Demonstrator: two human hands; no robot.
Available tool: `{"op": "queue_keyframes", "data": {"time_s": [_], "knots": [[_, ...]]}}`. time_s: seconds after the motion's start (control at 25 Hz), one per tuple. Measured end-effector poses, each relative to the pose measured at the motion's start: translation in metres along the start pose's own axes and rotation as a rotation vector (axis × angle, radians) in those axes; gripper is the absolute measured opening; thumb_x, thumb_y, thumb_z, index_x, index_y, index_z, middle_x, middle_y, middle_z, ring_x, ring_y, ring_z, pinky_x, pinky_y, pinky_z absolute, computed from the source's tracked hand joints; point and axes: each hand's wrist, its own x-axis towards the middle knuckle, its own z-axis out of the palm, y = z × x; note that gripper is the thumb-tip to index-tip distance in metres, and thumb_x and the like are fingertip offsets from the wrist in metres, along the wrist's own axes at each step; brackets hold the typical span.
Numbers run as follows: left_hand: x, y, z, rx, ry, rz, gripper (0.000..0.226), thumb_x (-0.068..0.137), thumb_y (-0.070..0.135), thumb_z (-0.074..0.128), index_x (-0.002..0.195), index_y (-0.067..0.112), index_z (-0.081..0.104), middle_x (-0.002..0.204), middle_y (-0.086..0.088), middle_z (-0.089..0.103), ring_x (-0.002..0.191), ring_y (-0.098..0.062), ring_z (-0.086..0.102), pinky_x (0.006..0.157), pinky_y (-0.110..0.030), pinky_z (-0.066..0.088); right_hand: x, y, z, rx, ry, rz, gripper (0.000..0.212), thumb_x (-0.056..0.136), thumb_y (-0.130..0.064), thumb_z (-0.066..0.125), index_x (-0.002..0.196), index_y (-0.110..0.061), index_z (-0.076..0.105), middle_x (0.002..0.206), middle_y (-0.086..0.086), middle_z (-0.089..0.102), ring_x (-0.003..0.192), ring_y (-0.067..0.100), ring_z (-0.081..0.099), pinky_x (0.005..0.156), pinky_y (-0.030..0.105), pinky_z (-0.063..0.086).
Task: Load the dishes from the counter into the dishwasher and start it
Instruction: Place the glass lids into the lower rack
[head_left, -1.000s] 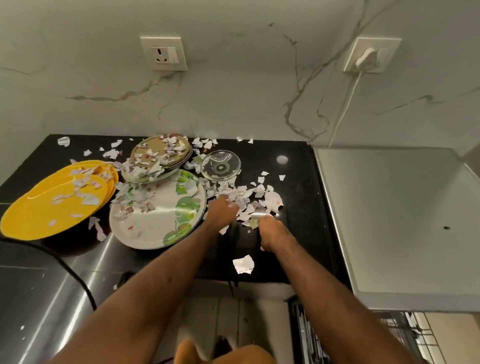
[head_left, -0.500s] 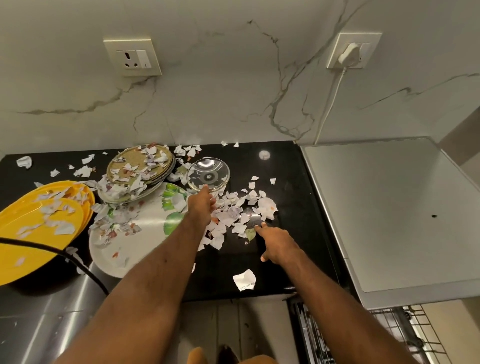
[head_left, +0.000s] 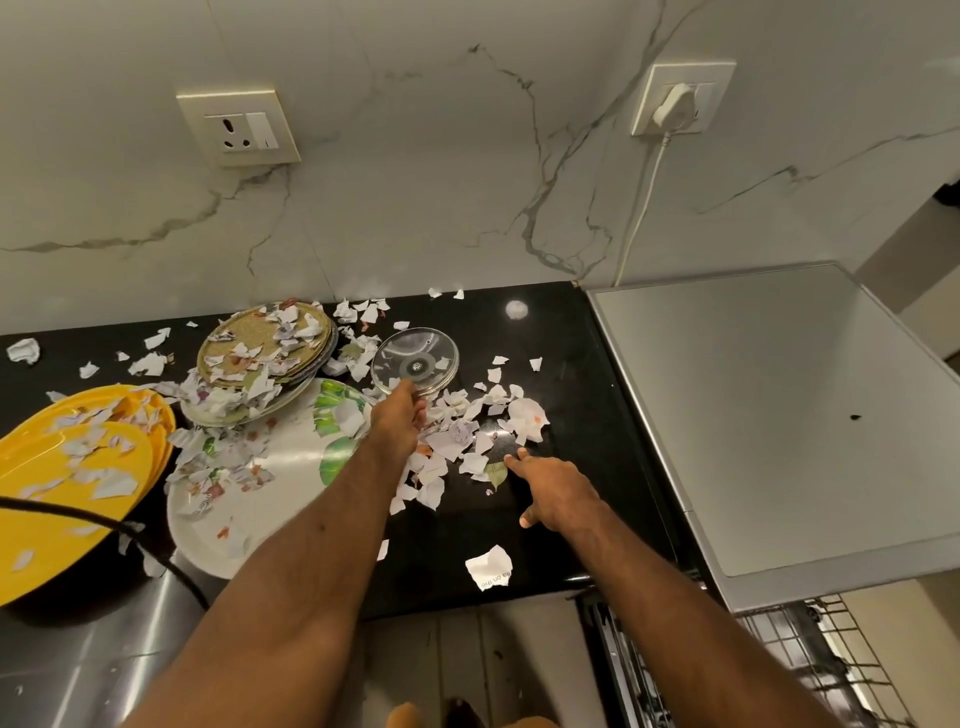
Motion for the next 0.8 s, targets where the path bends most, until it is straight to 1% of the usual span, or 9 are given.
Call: {"op": "queue_keyframes", "data": {"time_s": [0.2, 0.32, 0.4, 0.44, 0.48, 0.56, 0.64, 0.72, 0.8], "knots": [[-0.033, -0.011, 0.004, -0.028, -0.088, 0.018, 0.019, 0.092, 0.018, 0.073, 0.102, 0.003, 0.070, 0.076, -0.003, 0.069, 0.060, -0.004, 0.058, 0.055, -0.015, 0.049, -0.001, 0.007, 0.003, 0.044, 0.029, -0.016, 0.106, 0.084, -0.022, 0.086, 0.165, -0.037, 0.019, 0.173, -0.012, 0.014, 0.154, 0.033, 0.031, 0.118, 0.055, 0.038], [-0.059, -0.017, 0.006, -0.003, -0.151, 0.033, 0.013, 0.095, 0.016, 0.067, 0.098, 0.003, 0.068, 0.080, -0.005, 0.070, 0.065, -0.006, 0.060, 0.059, -0.017, 0.051, -0.002, 0.014, 0.011, 0.108, 0.091, -0.049, 0.106, 0.083, -0.025, 0.087, 0.165, -0.036, 0.021, 0.173, -0.012, 0.014, 0.153, 0.032, 0.032, 0.121, 0.053, 0.036], [-0.075, -0.023, 0.007, 0.028, -0.177, 0.044, 0.012, 0.096, 0.016, 0.065, 0.095, 0.004, 0.068, 0.077, -0.005, 0.069, 0.064, -0.007, 0.060, 0.056, -0.017, 0.051, -0.002, 0.023, 0.017, 0.150, 0.129, -0.089, 0.101, 0.084, -0.029, 0.086, 0.164, -0.033, 0.024, 0.173, -0.010, 0.015, 0.154, 0.030, 0.031, 0.122, 0.051, 0.034], [-0.084, -0.027, 0.009, 0.045, -0.191, 0.050, 0.012, 0.096, 0.015, 0.065, 0.094, 0.004, 0.068, 0.073, -0.004, 0.069, 0.063, -0.007, 0.059, 0.054, -0.017, 0.051, -0.003, 0.030, 0.020, 0.201, 0.154, -0.125, 0.094, 0.086, -0.031, 0.084, 0.163, -0.032, 0.030, 0.172, -0.007, 0.022, 0.153, 0.028, 0.034, 0.122, 0.048, 0.035], [-0.092, -0.030, 0.011, 0.058, -0.204, 0.057, 0.011, 0.095, 0.014, 0.065, 0.092, 0.003, 0.067, 0.069, -0.003, 0.068, 0.062, -0.007, 0.059, 0.054, -0.016, 0.051, -0.005, 0.038, 0.023, 0.329, 0.183, -0.163, 0.084, 0.088, -0.033, 0.082, 0.159, -0.032, 0.038, 0.167, -0.004, 0.034, 0.148, 0.025, 0.042, 0.120, 0.044, 0.039], [-0.108, -0.040, 0.017, 0.102, -0.234, 0.073, 0.012, 0.096, 0.012, 0.063, 0.090, 0.003, 0.066, 0.069, -0.004, 0.067, 0.062, -0.008, 0.059, 0.056, -0.016, 0.052, -0.016, 0.054, 0.024, 0.815, 0.295, -0.182, 0.058, 0.092, -0.043, 0.077, 0.145, -0.034, 0.057, 0.144, 0.001, 0.061, 0.123, 0.018, 0.065, 0.106, 0.040, 0.054], [-0.124, -0.052, 0.028, 0.167, -0.256, 0.097, 0.014, 0.098, 0.014, 0.062, 0.088, 0.005, 0.066, 0.071, -0.005, 0.067, 0.062, -0.009, 0.060, 0.061, -0.018, 0.053, -0.034, 0.068, 0.017, 1.221, 0.459, -0.151, 0.035, 0.098, -0.050, 0.068, 0.129, -0.035, 0.067, 0.125, 0.001, 0.072, 0.101, 0.016, 0.075, 0.088, 0.038, 0.063], [-0.141, -0.068, 0.042, 0.217, -0.292, 0.107, 0.017, 0.099, 0.015, 0.061, 0.085, 0.006, 0.065, 0.068, -0.004, 0.066, 0.060, -0.009, 0.061, 0.060, -0.019, 0.053, -0.051, 0.084, 0.006, 1.435, 0.530, -0.173, 0.033, 0.102, -0.054, 0.058, 0.124, -0.030, 0.068, 0.117, 0.001, 0.075, 0.095, 0.019, 0.077, 0.080, 0.037, 0.064], [-0.159, -0.088, 0.057, 0.277, -0.369, 0.102, 0.018, 0.099, 0.012, 0.058, 0.083, 0.006, 0.065, 0.066, -0.004, 0.066, 0.058, -0.009, 0.061, 0.057, -0.018, 0.052, -0.071, 0.102, 0.002, 1.495, 0.553, -0.202, 0.041, 0.102, -0.057, 0.055, 0.127, -0.027, 0.067, 0.114, 0.001, 0.075, 0.097, 0.021, 0.077, 0.082, 0.038, 0.064]]}}
